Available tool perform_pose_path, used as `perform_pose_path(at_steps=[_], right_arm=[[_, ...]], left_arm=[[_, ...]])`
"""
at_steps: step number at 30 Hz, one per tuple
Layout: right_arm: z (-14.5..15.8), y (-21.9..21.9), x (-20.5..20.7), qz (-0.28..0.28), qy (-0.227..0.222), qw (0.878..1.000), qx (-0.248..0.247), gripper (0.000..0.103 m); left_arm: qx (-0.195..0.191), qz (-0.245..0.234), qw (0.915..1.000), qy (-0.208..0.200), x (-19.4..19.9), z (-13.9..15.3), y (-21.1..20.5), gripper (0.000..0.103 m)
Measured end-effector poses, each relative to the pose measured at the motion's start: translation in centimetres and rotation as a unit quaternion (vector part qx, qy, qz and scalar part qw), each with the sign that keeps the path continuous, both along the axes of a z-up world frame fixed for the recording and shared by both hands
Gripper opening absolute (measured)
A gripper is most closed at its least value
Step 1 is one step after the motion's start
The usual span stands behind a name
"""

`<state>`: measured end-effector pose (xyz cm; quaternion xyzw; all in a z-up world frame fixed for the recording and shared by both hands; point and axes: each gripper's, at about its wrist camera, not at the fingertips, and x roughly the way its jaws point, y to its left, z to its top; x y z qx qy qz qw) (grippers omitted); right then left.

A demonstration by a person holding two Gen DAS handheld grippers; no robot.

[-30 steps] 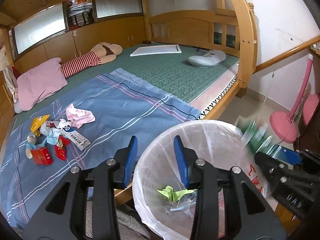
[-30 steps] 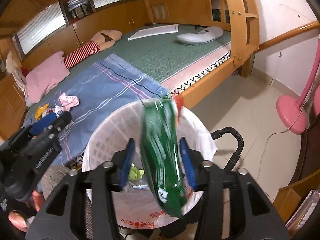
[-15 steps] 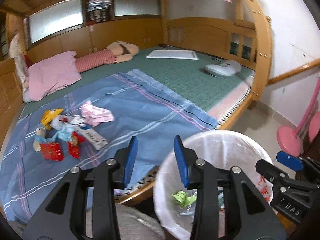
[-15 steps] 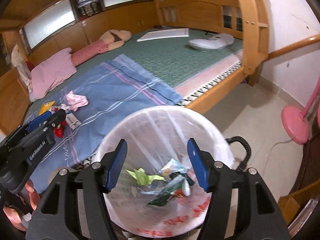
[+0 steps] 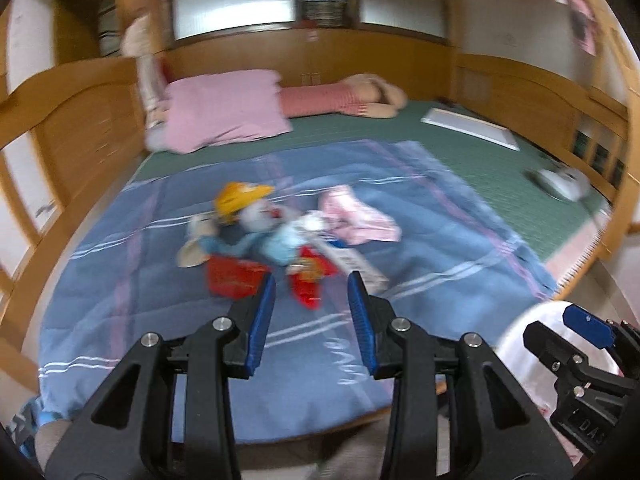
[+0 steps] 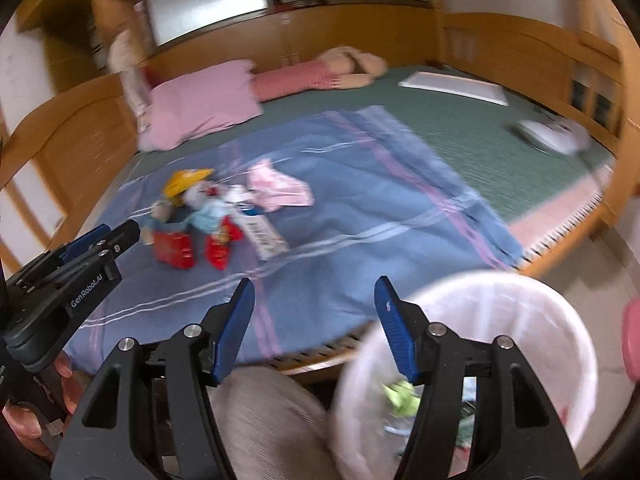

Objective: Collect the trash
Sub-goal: 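Move both open tools back toward the remaining trash pile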

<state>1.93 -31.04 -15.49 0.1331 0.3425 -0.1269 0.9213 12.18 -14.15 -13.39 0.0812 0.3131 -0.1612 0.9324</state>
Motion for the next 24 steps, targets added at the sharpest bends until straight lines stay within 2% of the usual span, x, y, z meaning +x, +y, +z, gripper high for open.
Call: perform_pose_path(at_steps=[5, 11, 14, 18, 24], right_arm=[[-0.8, 2.5, 4.6, 0.051, 0.014, 0.999, -0.006, 0.062], [-3.4, 3.3, 10.8, 0.089, 0.053, 0.994, -0.020, 0.062], [-5.6, 2.7, 14.7, 0.103, 0.084, 0.991, -0.007, 0.062], [-8.8, 1.8, 19.7, 0.105, 0.132, 0.985, -0.018, 0.062], [-12.7, 0.6, 24.1, 0.117, 0.189, 0.975, 0.008, 0.062]], left_arm=[[0.003, 0.062, 0.9981, 0.008, 3.0, -0.5, 5.3, 0.038], [0.010, 0.122, 0.9923, 0.020, 5.8, -1.5, 10.6, 0.038], [0.012, 0.137, 0.9903, 0.022, 6.6, -1.7, 12.1, 0.038], [0.019, 0.149, 0.9884, 0.024, 7.2, -2.0, 13.4, 0.038], [0.031, 0.160, 0.9860, 0.033, 8.6, -3.1, 14.1, 0.038]])
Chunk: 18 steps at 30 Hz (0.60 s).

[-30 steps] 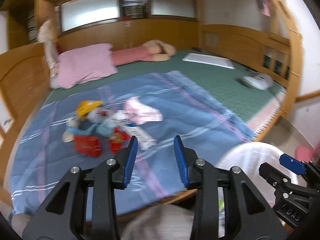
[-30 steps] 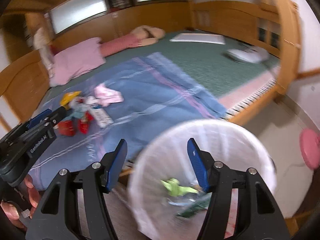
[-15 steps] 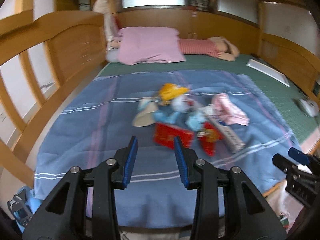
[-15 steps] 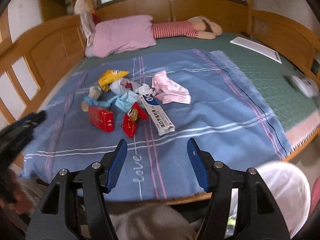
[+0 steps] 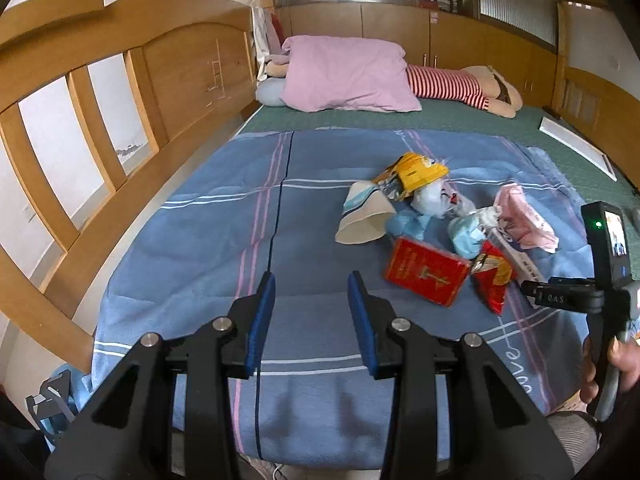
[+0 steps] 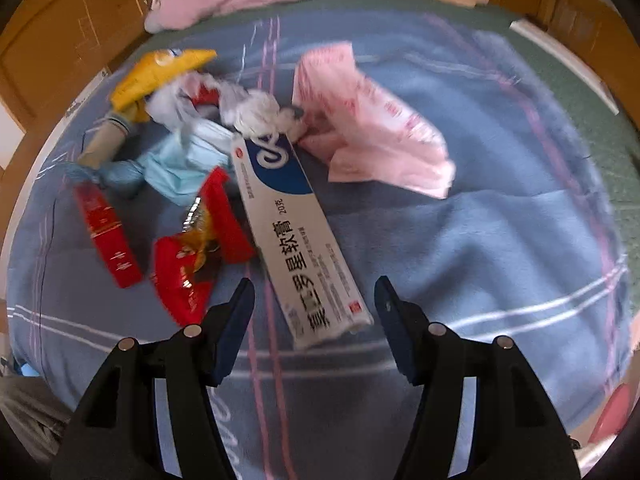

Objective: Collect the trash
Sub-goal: 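Move both open tools back toward the remaining trash pile, then grasp the white toothpaste box with the right tool while the left tool reaches the red cigarette box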

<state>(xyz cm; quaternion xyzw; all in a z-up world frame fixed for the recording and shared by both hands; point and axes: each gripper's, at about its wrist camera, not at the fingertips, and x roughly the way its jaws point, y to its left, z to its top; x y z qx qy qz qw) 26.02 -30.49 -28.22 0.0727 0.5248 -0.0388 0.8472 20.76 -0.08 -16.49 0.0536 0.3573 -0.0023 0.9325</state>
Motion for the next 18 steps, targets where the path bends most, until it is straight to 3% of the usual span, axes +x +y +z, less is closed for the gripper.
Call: perform_pose_path(at_steps=[1, 4, 10, 18], right_arm=[[-0.5, -0.1, 0.5, -0.001, 0.007, 1.000, 0.001, 0.061], [-0.9, -0.5, 1.1, -0.014, 0.017, 1.000, 0.010, 0.049], [1.6, -1.0, -1.5, -0.025, -0.020, 0.998, 0.051, 0.038], [5.0, -2.3, -8.3, -0.037, -0.056, 0.994, 0.088, 0.035]], left_arm=[[0.001, 0.002, 1.0000, 0.002, 0.2, -0.1, -0.1, 0.038], [0.003, 0.004, 1.0000, 0.007, 0.9, -0.6, -0.1, 0.038], [0.004, -0.016, 0.9996, 0.022, 1.9, -2.4, -1.5, 0.038], [-0.011, -0.055, 0.9973, 0.047, 5.1, -5.3, -7.2, 0.038]])
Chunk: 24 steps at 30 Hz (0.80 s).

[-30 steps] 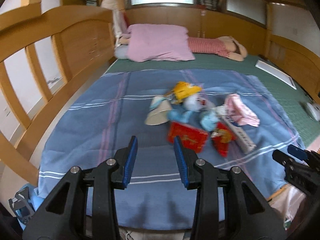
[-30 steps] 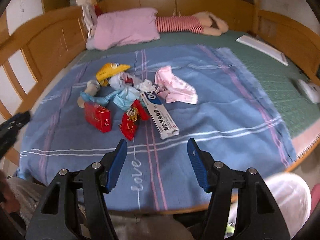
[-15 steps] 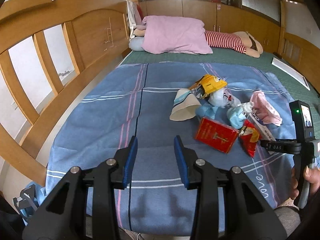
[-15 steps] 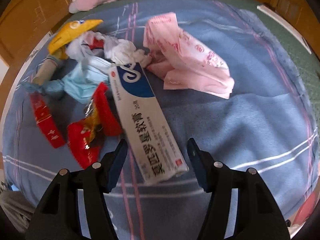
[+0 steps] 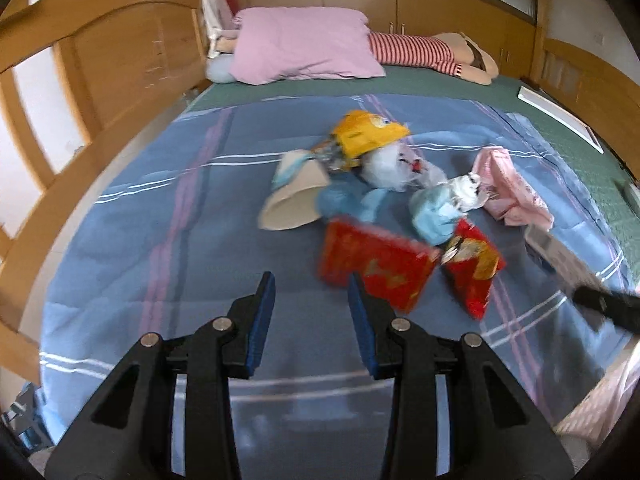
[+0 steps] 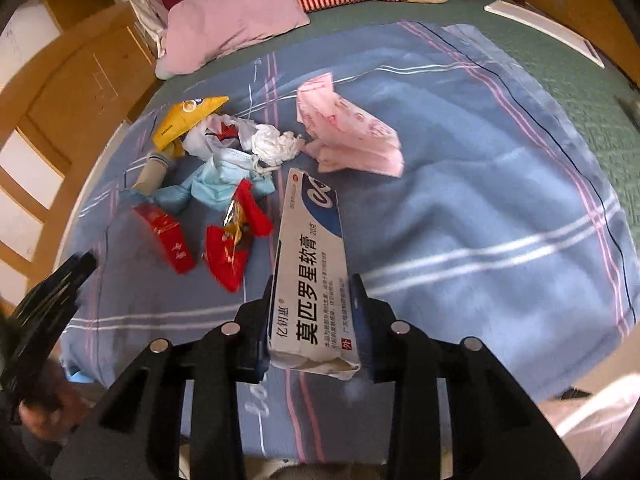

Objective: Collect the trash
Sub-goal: 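Grasp the white toothpaste box with the right tool while the left tool reaches the red cigarette box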

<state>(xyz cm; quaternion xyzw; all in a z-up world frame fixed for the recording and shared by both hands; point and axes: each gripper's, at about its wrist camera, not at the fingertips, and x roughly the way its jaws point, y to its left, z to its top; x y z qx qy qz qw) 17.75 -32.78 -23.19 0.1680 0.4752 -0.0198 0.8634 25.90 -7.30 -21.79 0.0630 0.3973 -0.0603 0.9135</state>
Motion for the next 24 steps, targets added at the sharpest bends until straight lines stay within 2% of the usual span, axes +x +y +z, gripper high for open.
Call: perform_pose_path(at_steps=[6, 12, 14, 15, 17, 22, 23, 24], right_arm=[[0.3, -1.5, -1.7, -0.016, -0.010, 1.000, 0.014, 0.035], [0.4, -2.0, -2.6, -0.019, -0.017, 0.999, 0.031, 0.035], [0.4, -2.1, -2.8, -0.018, -0.018, 0.999, 0.036, 0.035], [0.4, -2.2, -2.9, -0.019, -0.018, 0.999, 0.039, 0.035], [0.5, -2.4, -3.1, -0.021, -0.020, 0.999, 0.044, 0.035], [0.8, -2.6, -3.7, -0.024, -0.027, 0.998, 0.054, 0.035], [0.9, -2.6, -3.8, -0.025, -0.029, 0.998, 0.054, 0.035], [1.0, -2.5, -3.9, -0.023, -0.030, 0.998, 0.055, 0.035]], left_arm=[[-0.006, 0.028, 0.9995, 0.015, 4.0, -1.4, -3.7, 0.038], [0.030, 0.061, 0.9974, 0.022, 6.2, -3.7, -7.0, 0.045], [0.038, 0.067, 0.9968, 0.024, 6.4, -4.2, -7.2, 0.045], [0.041, 0.072, 0.9962, 0.027, 6.5, -4.4, -7.2, 0.042], [0.048, 0.079, 0.9954, 0.027, 6.5, -4.5, -7.0, 0.020], [0.050, 0.078, 0.9951, 0.035, 5.6, -4.8, -5.1, 0.007], [0.046, 0.079, 0.9951, 0.037, 5.5, -4.8, -4.5, 0.001], [0.036, 0.082, 0.9952, 0.039, 5.1, -4.6, -3.5, 0.001]])
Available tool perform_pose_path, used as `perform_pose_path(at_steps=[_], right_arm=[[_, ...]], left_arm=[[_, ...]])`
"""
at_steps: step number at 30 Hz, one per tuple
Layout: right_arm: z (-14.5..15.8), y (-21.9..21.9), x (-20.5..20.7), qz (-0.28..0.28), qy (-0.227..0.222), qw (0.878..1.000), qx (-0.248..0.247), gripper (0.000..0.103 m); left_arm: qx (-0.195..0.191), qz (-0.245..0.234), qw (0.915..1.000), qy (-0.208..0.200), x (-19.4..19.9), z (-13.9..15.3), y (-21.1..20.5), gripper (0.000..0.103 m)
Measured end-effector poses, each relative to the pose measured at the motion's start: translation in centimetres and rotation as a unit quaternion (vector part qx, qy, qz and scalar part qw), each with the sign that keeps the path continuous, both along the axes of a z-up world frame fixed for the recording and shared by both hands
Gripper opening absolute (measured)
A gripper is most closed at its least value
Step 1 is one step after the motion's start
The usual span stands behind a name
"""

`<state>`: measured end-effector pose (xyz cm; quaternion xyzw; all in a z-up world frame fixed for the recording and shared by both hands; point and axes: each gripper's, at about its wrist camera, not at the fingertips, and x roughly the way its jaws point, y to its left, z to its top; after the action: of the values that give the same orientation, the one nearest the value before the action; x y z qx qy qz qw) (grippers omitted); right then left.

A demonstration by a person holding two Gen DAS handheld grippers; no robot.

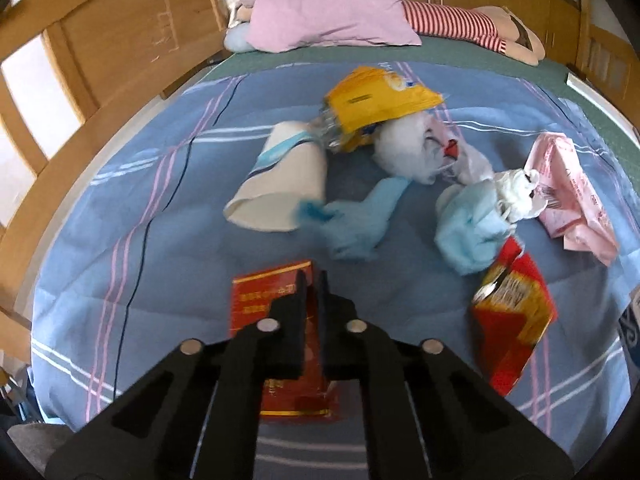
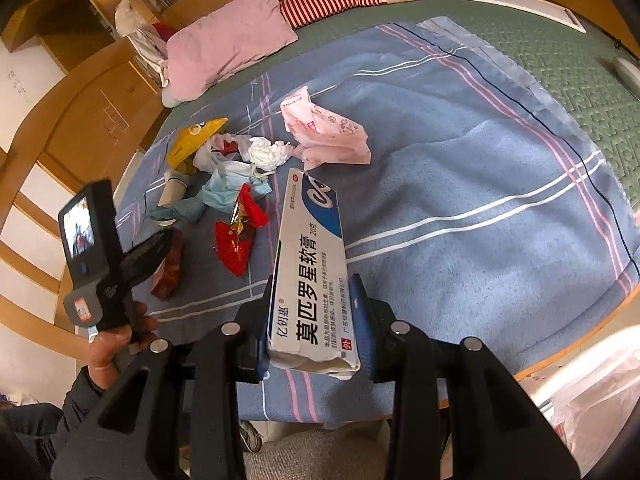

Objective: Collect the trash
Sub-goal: 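Grasp the white toothpaste box with the right tool while the left tool reaches the red cigarette box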

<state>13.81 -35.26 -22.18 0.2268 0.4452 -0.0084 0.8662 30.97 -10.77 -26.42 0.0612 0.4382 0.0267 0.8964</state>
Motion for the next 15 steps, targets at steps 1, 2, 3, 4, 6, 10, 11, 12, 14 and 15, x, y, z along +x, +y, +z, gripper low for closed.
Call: perform_pose_path(at_steps=[1, 2, 3, 4, 6, 10, 11, 12, 14, 15], right_arm=[[0.1, 0.1, -0.1, 0.001, -0.001, 1.000, 0.000, 0.035], [0.2, 0.2, -0.2, 0.002, -0.001, 1.000, -0.002, 0.035], [0.2, 0.3, -0.3, 0.003, -0.002, 1.000, -0.003, 0.035], [0.3, 0.4, -0.3, 0.004, -0.003, 1.000, -0.003, 0.035], [0.5, 0.7, -0.4, 0.006, -0.005, 1.000, -0.004, 0.035], [0.9, 1.3, -0.6, 0.008, -0.011, 1.000, -0.005, 0.035], [1.1, 1.5, -0.7, 0.008, -0.014, 1.000, -0.005, 0.035], [1.2, 1.7, -0.7, 0.008, -0.017, 1.000, -0.005, 0.035], [1.6, 2.0, -1.0, 0.008, -0.022, 1.000, -0.008, 0.035], [1.7, 2.1, -1.1, 0.008, -0.024, 1.000, -0.008, 0.035]], left_arm=[[-0.006, 0.000, 1.0000, -0.001, -0.3, 0.2, 0.6, 0.001], [-0.011, 0.000, 0.9999, -0.005, -0.7, 0.5, 1.2, 0.001], [-0.013, 0.000, 0.9998, -0.013, -1.1, 0.9, 1.9, 0.001], [-0.014, -0.001, 0.9997, -0.018, -1.4, 1.3, 2.5, 0.001], [-0.024, -0.002, 0.9993, -0.028, -2.1, 2.2, 3.7, 0.001], [-0.037, -0.009, 0.9977, -0.055, -3.4, 4.6, 5.0, 0.001], [-0.040, -0.011, 0.9972, -0.061, -3.4, 5.1, 5.3, 0.001], [-0.044, -0.015, 0.9965, -0.070, -4.0, 5.9, 5.5, 0.001], [-0.047, -0.025, 0.9948, -0.088, -4.6, 7.3, 5.7, 0.001], [-0.045, -0.028, 0.9938, -0.098, -5.0, 7.9, 5.8, 0.001]])
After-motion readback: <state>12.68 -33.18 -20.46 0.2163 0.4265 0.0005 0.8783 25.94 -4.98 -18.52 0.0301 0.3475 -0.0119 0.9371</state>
